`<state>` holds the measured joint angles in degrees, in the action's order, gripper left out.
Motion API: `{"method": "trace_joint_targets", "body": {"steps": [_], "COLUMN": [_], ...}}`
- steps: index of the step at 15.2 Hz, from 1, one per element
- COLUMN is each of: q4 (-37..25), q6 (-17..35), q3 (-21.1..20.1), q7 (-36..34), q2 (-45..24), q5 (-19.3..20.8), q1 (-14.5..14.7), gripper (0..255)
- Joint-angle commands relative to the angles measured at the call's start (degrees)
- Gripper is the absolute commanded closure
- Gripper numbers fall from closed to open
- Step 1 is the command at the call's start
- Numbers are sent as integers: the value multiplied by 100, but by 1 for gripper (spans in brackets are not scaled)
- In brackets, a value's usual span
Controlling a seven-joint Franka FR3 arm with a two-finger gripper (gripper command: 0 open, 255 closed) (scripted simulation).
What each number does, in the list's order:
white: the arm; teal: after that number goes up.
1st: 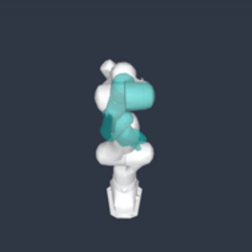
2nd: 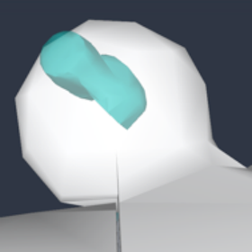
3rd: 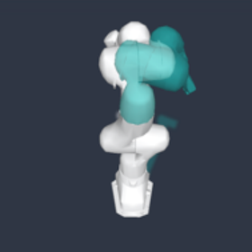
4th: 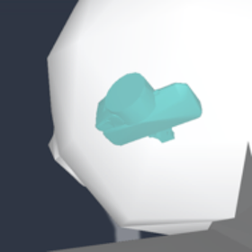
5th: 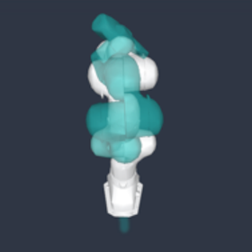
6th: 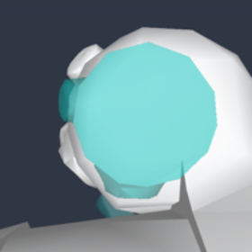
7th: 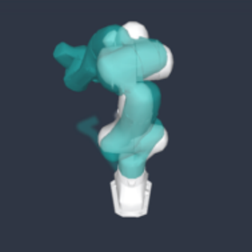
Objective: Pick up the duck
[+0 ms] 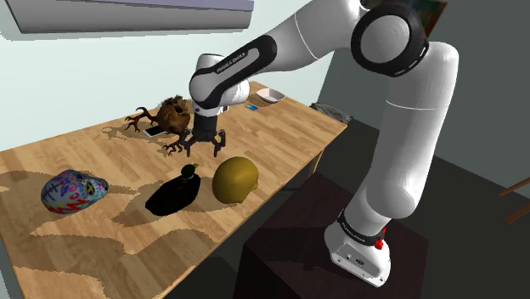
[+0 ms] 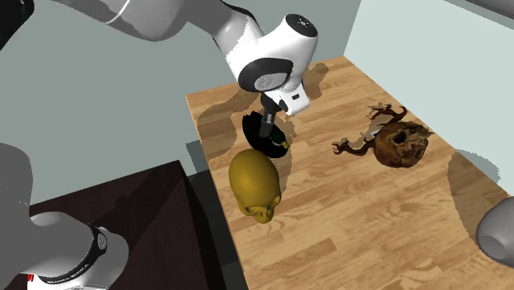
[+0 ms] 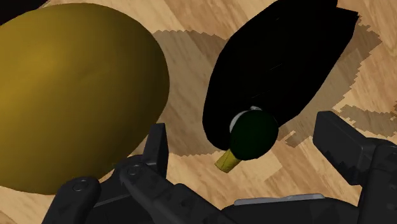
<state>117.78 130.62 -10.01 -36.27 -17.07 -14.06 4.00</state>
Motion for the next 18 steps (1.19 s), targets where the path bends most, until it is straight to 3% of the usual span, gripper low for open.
{"method": "trace_joint_targets", "body": {"steps": [1,6,16,17,18], "q4": [-374,-1382,-1472,-1470,-1469], "q6": [69,156,527,529,531], "q3": [3,48,55,55,54], "q7": [-180,-523,-433,-433,-435], "q2": [-466,-1623,-2096,-2096,-2097], "q5": [-13,-65,-81,-82,-82], "q1": [60,182,205,206,207], "gripper": [0,0,0,255,255]}}
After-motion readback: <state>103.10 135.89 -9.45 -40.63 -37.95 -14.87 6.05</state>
